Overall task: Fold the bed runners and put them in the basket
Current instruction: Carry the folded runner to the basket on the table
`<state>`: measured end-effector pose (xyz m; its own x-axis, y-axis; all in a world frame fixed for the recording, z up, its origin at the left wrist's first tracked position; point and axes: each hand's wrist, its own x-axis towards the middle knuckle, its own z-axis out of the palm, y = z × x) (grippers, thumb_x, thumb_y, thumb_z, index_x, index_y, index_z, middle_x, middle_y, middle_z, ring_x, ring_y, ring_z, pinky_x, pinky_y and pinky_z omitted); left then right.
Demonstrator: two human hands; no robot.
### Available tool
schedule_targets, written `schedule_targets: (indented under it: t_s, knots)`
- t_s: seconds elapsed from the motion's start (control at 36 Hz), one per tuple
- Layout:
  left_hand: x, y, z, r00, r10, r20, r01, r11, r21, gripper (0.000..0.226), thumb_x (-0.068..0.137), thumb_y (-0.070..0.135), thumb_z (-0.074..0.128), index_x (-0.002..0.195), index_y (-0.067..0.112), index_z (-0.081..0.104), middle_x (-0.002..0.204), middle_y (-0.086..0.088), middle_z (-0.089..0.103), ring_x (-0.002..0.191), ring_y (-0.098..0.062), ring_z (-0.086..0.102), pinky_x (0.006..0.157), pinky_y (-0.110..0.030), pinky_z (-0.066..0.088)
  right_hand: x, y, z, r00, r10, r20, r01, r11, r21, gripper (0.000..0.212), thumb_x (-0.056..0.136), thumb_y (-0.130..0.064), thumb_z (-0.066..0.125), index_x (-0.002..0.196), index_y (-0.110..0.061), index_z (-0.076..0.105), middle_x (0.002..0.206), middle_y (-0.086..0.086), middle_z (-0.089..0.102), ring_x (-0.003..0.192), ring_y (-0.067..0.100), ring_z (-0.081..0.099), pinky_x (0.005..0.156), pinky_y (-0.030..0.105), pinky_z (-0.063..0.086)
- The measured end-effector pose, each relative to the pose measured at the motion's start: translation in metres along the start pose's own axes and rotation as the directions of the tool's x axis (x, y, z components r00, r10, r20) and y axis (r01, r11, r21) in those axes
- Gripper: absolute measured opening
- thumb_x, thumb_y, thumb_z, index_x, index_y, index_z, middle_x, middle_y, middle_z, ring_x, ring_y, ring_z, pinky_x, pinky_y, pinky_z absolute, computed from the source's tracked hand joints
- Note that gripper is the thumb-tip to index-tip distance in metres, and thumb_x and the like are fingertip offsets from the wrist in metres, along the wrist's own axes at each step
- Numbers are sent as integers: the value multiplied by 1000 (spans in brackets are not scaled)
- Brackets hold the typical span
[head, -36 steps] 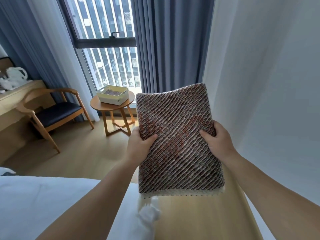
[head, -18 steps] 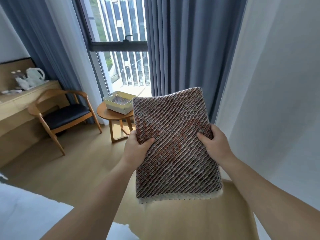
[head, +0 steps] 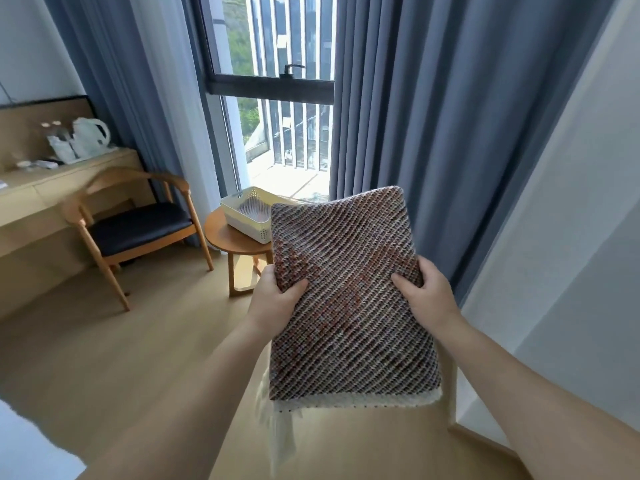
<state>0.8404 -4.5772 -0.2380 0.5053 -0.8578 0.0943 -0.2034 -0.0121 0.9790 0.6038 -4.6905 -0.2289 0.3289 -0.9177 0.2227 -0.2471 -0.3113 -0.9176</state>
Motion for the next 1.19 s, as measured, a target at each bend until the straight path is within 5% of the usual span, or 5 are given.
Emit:
schedule_targets:
  t_s: [0.47,0.81,0.92,1.06,1.19]
  knots:
    - [243,-33,-32,998,-27,-52,29,999,37,32,87,28,66,111,28,45,110,7,60,102,-11,58,90,-34,47,236,29,106,999,37,20,-39,998,59,35,92,-25,63,126,-27,56,108,-21,66,97,-7,61,76,11,47]
    - [387,-71,-19,989,-53,-138,68,992,110,27,84,38,64,103,43,44,108,22,55,102,-1,54,84,-24,41,397,80,152,993,-2,117,-5,998,62,31,94,-27,60,123,-32,55,107,-26,62,97,-14,57,79,13,43]
    - [446,-77,-3,979,-69,-191,89,991,98,41,86,33,64,120,33,40,113,19,55,106,-8,54,91,-30,42,464,101,166,987,-16,162,1,996,93,29,94,-27,58,122,-36,55,106,-31,62,99,-11,57,86,22,48]
    - [514,-70,10,971,-113,-209,133,988,82,29,87,32,63,105,39,42,106,20,56,95,3,55,72,-15,41,544,113,177,973,-10,231,-13,995,97,32,94,-30,57,127,-30,55,115,-17,64,107,3,59,96,37,49]
    - [576,-64,10,960,-131,-249,158,983,94,39,87,33,63,119,28,42,117,6,58,108,-13,55,94,-35,44,616,109,188,964,-24,264,-3,995,101,30,94,-30,57,124,-34,56,112,-21,64,103,-2,59,91,31,49]
